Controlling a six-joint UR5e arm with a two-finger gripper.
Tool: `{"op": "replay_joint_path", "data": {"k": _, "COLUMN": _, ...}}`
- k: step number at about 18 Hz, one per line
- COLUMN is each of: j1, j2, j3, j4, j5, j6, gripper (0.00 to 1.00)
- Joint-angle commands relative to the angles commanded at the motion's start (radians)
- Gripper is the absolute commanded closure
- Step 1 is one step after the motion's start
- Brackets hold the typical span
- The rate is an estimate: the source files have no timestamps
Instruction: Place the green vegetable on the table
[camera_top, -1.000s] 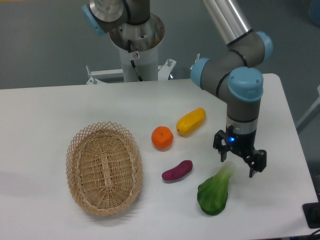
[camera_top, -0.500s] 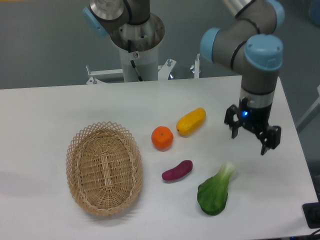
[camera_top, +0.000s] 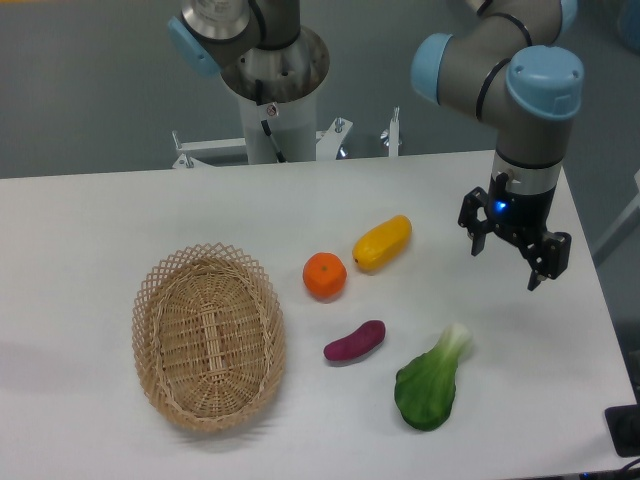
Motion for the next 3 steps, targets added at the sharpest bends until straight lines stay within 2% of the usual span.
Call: {"op": "replay_joint_path", "data": {"k": 3, "j1": -0.002, "j2": 0.003, "j3": 0.000, "j4": 0.000, "j5": 0.002, "j6": 0.000, "gripper": 0.00}}
